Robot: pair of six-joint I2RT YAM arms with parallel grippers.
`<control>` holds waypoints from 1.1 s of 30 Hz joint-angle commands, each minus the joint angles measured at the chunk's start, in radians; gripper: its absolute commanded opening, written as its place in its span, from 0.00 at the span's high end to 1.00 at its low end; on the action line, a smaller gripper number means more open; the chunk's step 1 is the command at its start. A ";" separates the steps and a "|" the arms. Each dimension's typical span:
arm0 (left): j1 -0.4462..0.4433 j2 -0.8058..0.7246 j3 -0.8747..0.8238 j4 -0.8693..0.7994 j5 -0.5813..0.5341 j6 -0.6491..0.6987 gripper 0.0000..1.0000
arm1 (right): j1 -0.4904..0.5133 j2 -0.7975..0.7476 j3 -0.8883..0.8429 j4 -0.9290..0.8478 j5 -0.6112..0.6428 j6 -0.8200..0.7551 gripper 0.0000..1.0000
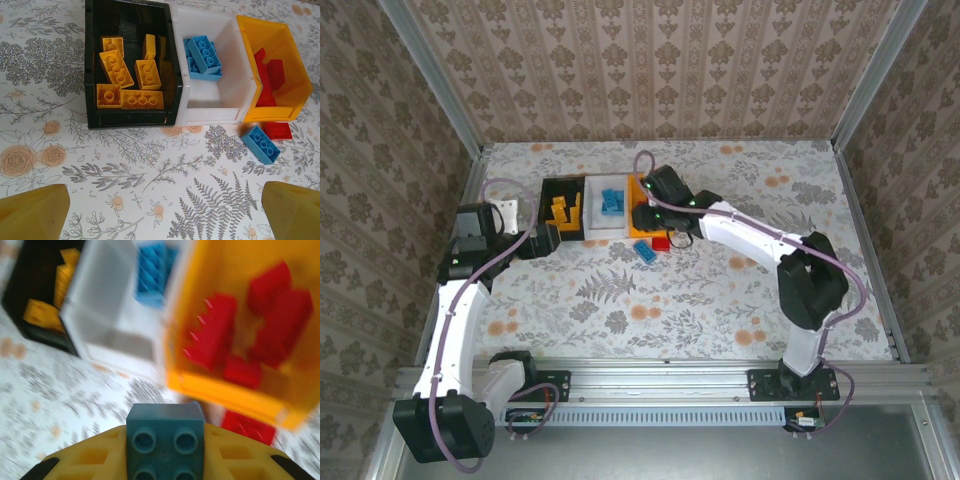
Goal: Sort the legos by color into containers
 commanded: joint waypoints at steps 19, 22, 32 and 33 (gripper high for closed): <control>-0.024 0.021 -0.011 0.001 0.011 0.032 0.00 | 0.001 0.550 0.683 -0.094 -0.121 -0.034 0.50; -0.023 0.021 -0.011 -0.001 0.009 0.032 0.00 | -0.001 0.539 0.683 -0.099 -0.119 -0.035 0.43; -0.024 0.020 -0.011 -0.001 0.007 0.032 0.00 | 0.004 0.272 0.430 -0.045 -0.078 -0.043 0.36; -0.023 0.019 -0.010 -0.001 0.008 0.032 0.00 | 0.004 0.228 0.383 -0.044 -0.064 -0.048 0.36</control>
